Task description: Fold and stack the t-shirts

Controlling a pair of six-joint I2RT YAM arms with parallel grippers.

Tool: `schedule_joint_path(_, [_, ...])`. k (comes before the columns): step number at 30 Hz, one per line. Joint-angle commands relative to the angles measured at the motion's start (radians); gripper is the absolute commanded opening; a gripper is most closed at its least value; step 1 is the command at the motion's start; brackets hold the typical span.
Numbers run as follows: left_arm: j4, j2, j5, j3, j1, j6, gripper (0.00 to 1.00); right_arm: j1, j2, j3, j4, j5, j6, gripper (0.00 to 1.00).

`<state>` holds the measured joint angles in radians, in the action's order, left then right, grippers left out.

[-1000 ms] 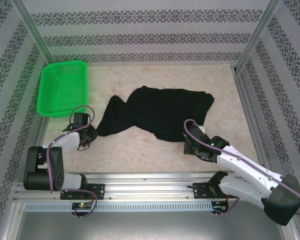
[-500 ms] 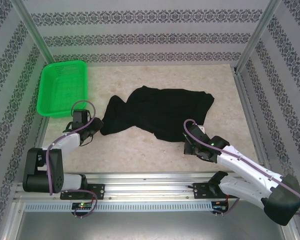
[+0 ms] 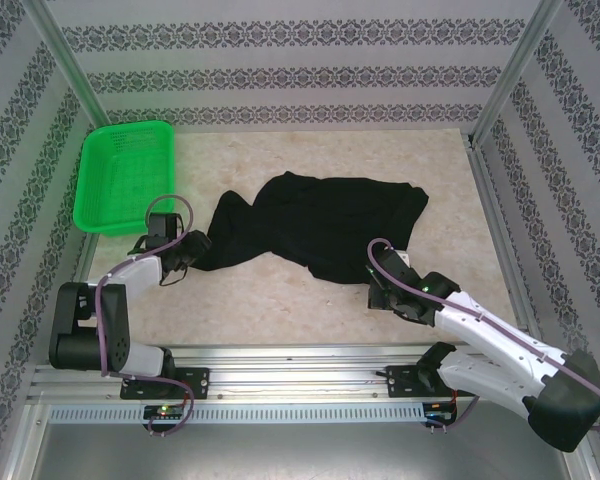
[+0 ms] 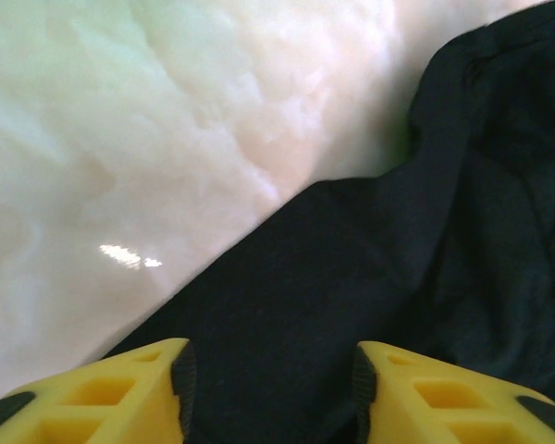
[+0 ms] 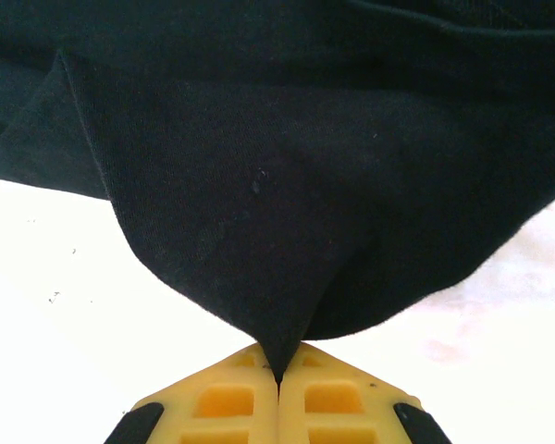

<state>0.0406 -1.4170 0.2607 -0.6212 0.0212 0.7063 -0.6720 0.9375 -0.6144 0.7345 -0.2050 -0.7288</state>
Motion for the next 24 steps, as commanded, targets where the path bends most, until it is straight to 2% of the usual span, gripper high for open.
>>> schedule_joint_path(1, [0.067, -0.004, -0.016, -0.019, -0.004, -0.038, 0.55, -0.008, -0.03, -0.014, 0.034, -0.022, 0.008, 0.0])
schedule_joint_path(11, [0.105, -0.106, -0.052, -0.087, -0.004, -0.088, 0.56, -0.007, -0.054, -0.007, 0.043, -0.024, 0.01, 0.0])
schedule_joint_path(24, [0.256, -0.095, -0.126, -0.153, -0.039, -0.176, 0.62, 0.001, -0.072, 0.002, 0.045, -0.023, 0.014, 0.0])
